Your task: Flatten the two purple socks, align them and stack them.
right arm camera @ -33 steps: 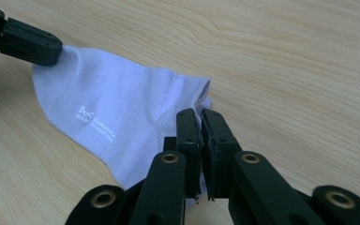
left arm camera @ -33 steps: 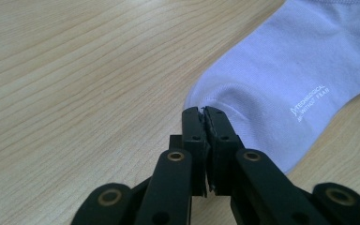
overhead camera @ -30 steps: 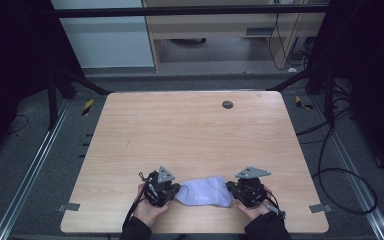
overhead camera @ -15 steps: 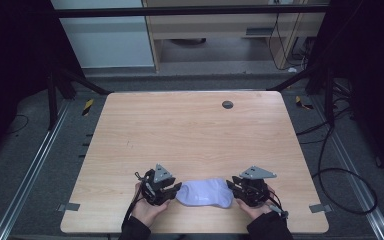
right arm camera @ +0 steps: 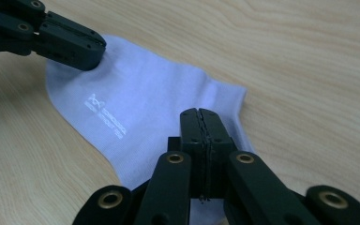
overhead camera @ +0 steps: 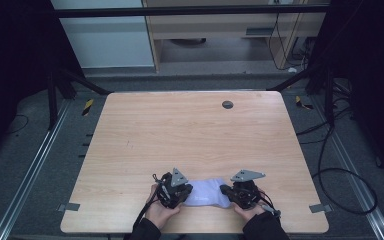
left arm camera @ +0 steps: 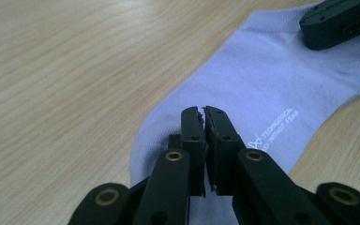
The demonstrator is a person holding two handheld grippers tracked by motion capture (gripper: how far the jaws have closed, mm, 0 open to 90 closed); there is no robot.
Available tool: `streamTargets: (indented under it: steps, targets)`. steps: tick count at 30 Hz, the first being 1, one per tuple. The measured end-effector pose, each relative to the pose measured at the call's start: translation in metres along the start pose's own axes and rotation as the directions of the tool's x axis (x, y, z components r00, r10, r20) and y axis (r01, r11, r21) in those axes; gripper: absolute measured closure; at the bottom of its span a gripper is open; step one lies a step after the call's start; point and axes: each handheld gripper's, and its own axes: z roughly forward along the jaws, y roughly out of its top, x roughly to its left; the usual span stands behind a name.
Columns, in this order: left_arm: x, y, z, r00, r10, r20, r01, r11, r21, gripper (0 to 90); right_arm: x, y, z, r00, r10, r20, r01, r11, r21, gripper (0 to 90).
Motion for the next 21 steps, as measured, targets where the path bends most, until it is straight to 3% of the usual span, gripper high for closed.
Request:
streamTargets:
  steps: [7, 11, 12, 13, 14, 18, 21]
  targets:
    - [-0.003, -0.002, 0.0, 0.9999, 0.009, 0.008, -0.009, 1.0, -0.004, 83.6, -0.002, -0.003, 0.002, 0.9995, -0.013, 0.028, 0.012, 0.999, 0.049, 89.4]
    - [-0.002, -0.001, -0.005, 0.9999, 0.004, 0.011, -0.003, 0.9996, -0.029, 77.5, -0.001, -0.001, -0.001, 0.9997, -0.009, 0.022, 0.008, 0.999, 0.034, 86.8]
    - [0.0, 0.0, -0.011, 1.0, -0.001, 0.008, 0.001, 0.9985, -0.055, 75.2, -0.003, 0.001, -0.005, 0.9997, -0.01, 0.021, 0.01, 1.0, 0.001, 83.4]
    - [0.0, 0.0, -0.011, 1.0, -0.001, 0.008, 0.001, 0.9985, -0.055, 73.4, -0.003, 0.001, -0.005, 0.9997, -0.01, 0.021, 0.01, 1.0, 0.001, 83.4]
    - [0.002, 0.001, -0.015, 1.0, -0.003, 0.004, 0.003, 0.9976, -0.07, 71.0, -0.006, 0.003, -0.012, 0.9997, 0.002, 0.025, -0.001, 0.999, -0.041, 77.4]
    - [0.013, 0.0, -0.026, 0.9993, -0.03, -0.02, 0.028, 0.9948, -0.097, 64.6, -0.014, 0.004, -0.02, 0.9984, 0.026, 0.05, -0.021, 0.996, -0.092, 68.8]
    - [0.029, -0.003, -0.033, 0.9962, -0.067, -0.055, 0.06, 0.9906, -0.123, 57.7, -0.029, 0.002, -0.03, 0.9921, 0.076, 0.1, -0.062, 0.989, -0.136, 54.7]
